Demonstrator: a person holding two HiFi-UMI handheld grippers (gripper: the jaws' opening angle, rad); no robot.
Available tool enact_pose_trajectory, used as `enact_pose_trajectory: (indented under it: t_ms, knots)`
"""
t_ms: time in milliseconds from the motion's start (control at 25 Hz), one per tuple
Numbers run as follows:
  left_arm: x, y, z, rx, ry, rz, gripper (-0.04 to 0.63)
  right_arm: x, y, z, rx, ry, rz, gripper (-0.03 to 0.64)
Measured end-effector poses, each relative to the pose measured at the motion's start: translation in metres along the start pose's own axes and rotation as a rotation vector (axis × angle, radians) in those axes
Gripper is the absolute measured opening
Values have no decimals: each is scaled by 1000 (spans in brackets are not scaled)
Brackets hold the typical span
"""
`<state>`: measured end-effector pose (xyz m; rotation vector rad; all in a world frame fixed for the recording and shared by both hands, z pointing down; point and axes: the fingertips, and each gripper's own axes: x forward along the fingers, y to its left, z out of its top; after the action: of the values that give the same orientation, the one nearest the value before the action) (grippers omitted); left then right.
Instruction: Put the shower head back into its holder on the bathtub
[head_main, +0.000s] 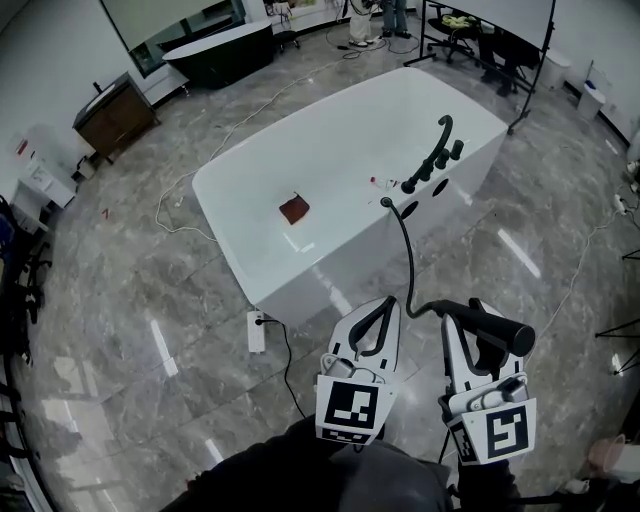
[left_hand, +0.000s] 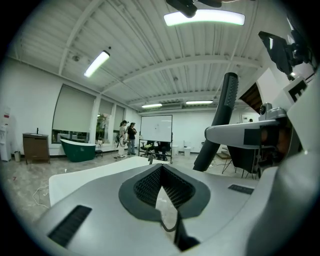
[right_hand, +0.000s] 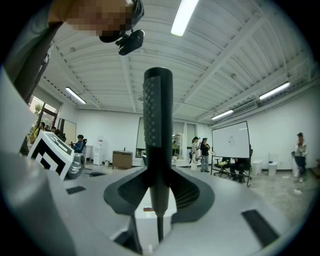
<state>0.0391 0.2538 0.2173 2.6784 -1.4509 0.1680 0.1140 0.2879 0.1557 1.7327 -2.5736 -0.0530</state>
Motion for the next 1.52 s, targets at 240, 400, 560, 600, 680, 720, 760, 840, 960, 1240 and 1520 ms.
enact_pose_trajectory:
  t_ms: [240,400,560,600,680,720,760,840,960,1240,1520]
  knots:
    - [32,20,-2,-28,4,-15,3,34,-15,-4,-21,31,-24,141]
    - [51,34,3,-40,-8,-27,3,58,-22,-8,-17,58,-19,140]
    - [63,55,4,-53,-13,-27,3,83,-25,-11,-25,84,-29,141]
    - [65,61,4,-58,-11,-25,3,90,-24,-9,-30,82,-25,141]
    - [70,72,5,-66,-12,-25,3,104,-20,-5,-38,80,-17,141]
    - [73,76,5,-66,-13,-27,3,109,-19,-3,-40,77,-14,141]
    - [75,80,5,-65,-15,-30,3,113,-17,-1,-42,75,-13,141]
    - [81,86,5,-70,-15,-31,3,120,-16,0,-47,74,-12,141]
    - [87,92,4,-75,-3,-35,3,127,-18,5,-43,71,-14,141]
    - [117,90,15,-55,6,-40,3,136,-47,12,-31,63,-23,141]
    - [156,82,25,-33,5,9,3,153,-85,20,-18,18,37,141]
